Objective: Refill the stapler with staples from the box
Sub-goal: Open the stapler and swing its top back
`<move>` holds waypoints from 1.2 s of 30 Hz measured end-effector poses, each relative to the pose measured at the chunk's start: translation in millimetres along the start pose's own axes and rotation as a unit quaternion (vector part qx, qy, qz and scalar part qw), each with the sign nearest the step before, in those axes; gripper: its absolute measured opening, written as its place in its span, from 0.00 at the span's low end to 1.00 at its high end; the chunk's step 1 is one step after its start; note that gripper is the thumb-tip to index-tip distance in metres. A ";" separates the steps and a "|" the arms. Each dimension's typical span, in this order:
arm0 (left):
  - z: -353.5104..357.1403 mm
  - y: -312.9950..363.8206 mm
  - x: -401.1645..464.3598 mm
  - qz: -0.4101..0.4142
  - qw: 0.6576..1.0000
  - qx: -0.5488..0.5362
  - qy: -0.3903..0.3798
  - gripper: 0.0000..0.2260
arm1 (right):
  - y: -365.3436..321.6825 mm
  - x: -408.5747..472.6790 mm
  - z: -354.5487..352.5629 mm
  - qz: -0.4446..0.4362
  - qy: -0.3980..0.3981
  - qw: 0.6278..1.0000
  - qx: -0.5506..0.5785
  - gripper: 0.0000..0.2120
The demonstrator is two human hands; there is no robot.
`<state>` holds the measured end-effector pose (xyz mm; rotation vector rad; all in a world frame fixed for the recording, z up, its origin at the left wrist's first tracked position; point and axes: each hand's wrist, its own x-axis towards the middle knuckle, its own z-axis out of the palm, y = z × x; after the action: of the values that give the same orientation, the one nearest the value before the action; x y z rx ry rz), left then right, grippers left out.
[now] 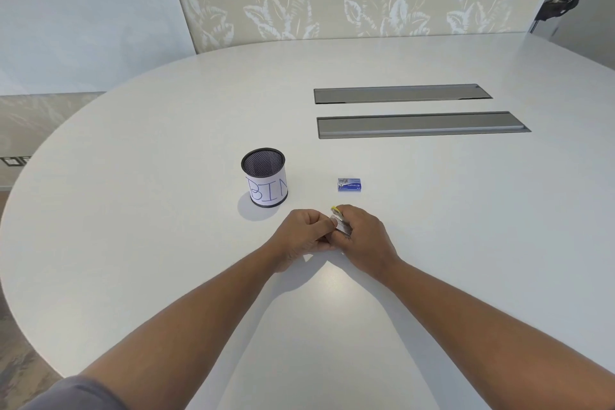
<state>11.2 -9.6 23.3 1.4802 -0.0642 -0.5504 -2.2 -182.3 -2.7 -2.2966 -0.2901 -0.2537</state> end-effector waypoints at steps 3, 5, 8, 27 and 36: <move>0.4 1.1 -3.6 0.022 0.999 -0.034 0.012 0.16 | -3.0 1.7 -3.9 0.031 0.007 0.996 0.082 0.13; 2.6 -2.1 -4.9 0.047 0.997 -0.027 0.051 0.15 | -7.2 4.5 -10.5 0.082 0.006 0.983 0.164 0.14; 6.4 -8.5 -5.5 0.082 0.992 0.027 0.096 0.10 | -11.7 14.6 -27.0 0.231 -0.042 0.901 0.365 0.14; 27.6 -19.5 -2.1 0.195 0.894 0.393 0.085 0.31 | -7.3 12.5 -28.7 0.327 -0.139 0.690 0.631 0.21; 27.9 -17.1 -5.0 0.175 0.906 0.378 0.069 0.39 | -2.8 13.7 -27.8 0.327 -0.163 0.688 0.627 0.20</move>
<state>-8.7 -33.3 11.7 2.1975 -0.4686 -0.1107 7.5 -199.3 21.5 -0.9011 0.1909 0.5882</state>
